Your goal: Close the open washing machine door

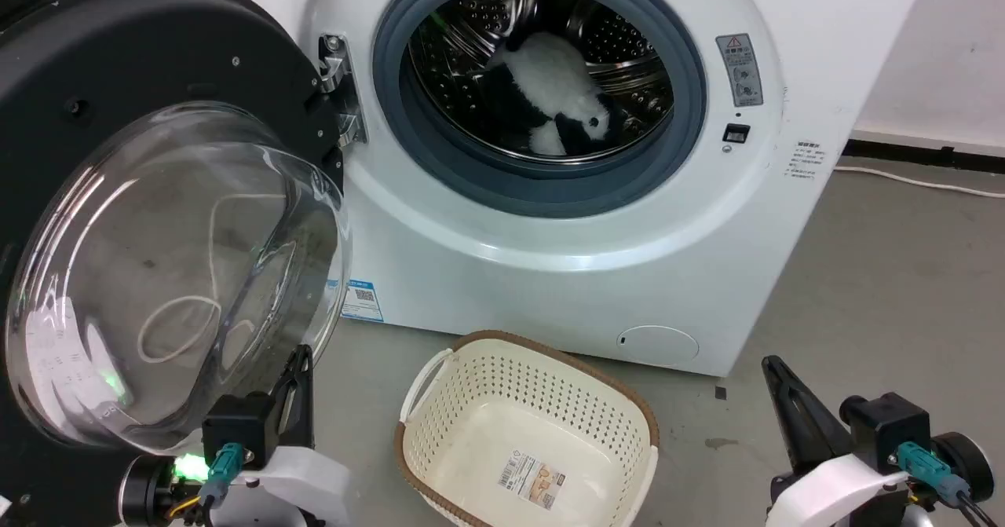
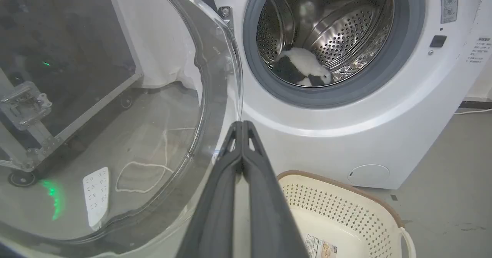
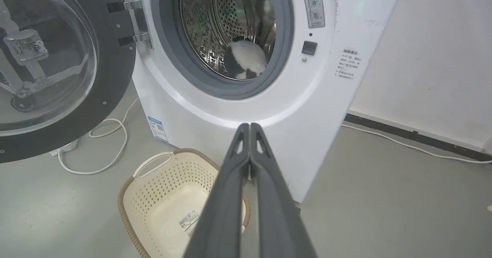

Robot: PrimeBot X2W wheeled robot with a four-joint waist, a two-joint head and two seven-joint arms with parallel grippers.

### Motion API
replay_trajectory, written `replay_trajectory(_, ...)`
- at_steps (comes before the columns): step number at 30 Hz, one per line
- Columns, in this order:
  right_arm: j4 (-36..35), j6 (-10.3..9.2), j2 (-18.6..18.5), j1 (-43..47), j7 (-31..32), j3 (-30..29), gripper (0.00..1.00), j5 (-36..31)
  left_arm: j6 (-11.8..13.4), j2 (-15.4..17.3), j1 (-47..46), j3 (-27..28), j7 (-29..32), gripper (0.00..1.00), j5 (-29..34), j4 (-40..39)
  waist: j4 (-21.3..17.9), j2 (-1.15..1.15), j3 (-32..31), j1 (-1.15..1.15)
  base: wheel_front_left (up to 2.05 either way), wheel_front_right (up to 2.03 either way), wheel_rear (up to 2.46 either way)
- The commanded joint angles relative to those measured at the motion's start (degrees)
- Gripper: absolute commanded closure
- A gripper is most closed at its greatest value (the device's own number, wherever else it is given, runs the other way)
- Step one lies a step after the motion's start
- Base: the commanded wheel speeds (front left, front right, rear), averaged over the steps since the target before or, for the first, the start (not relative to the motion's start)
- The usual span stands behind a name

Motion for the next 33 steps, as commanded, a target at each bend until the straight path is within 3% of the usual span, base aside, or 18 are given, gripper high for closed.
replay_trajectory(1,-0.3,0.05,0.0,-0.8,0.0,0.0,1.00,-0.3,0.0,-0.1,0.6,0.1,0.0,1.00,0.1,-0.2,0.0,0.00,0.0,0.00,0.00,0.00,0.00)
replay_trajectory(33,-0.3,0.05,0.0,-0.8,0.0,0.0,1.00,-0.3,0.0,-0.1,0.6,0.1,0.0,1.00,0.1,-0.2,0.0,0.00,0.0,0.00,0.00,0.00,0.00)
